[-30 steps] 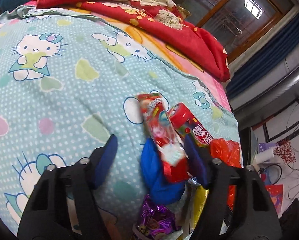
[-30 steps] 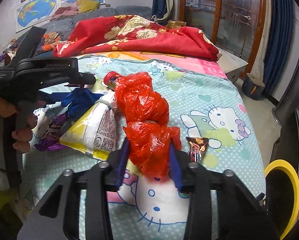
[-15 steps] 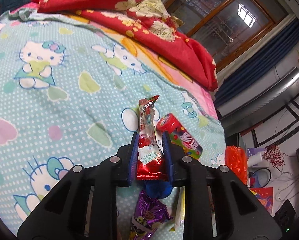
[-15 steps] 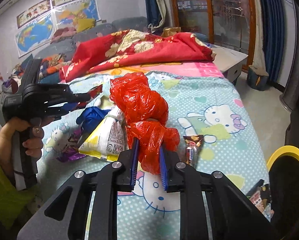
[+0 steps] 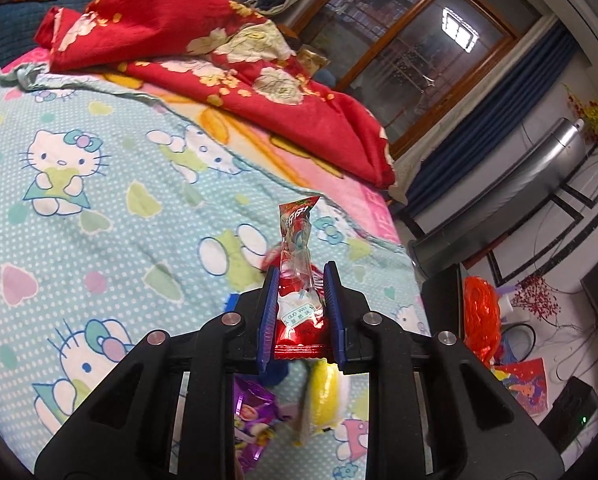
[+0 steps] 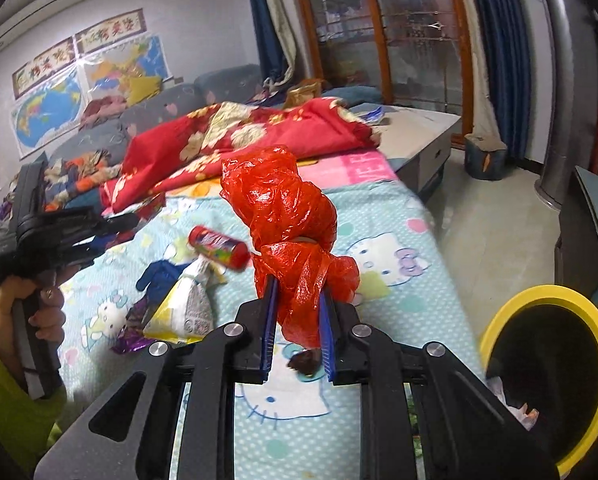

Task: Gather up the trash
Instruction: 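Carry the red-white wrapper and red bag over the yellow bin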

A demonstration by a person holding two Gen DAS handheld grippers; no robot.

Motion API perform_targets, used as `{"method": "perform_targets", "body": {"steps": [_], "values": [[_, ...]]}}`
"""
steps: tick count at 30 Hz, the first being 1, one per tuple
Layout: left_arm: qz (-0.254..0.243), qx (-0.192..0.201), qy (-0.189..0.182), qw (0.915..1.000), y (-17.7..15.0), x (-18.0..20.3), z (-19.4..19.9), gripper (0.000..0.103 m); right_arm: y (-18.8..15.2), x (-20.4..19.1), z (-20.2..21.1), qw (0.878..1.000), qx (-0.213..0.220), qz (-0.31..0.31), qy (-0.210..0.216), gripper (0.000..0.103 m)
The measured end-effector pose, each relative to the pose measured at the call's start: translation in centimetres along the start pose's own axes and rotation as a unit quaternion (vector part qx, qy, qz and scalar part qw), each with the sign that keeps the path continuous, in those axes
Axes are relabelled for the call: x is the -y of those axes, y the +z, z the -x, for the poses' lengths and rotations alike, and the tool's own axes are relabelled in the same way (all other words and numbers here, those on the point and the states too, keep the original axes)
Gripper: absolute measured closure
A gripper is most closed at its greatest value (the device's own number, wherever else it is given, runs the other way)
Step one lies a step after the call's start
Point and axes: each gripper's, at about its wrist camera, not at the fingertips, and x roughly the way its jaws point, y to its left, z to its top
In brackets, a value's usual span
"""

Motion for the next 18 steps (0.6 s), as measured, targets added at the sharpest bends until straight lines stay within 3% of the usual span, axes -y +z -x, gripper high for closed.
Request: {"method": "perform_targets", "body": {"steps": [18], "values": [[-0.080, -0.034, -0.063, 0.9942, -3.6, 6.9, -0.2, 0.088, 0.6, 4.0, 2.9, 0.998, 0.030, -0.035, -0.044, 0.085]]}}
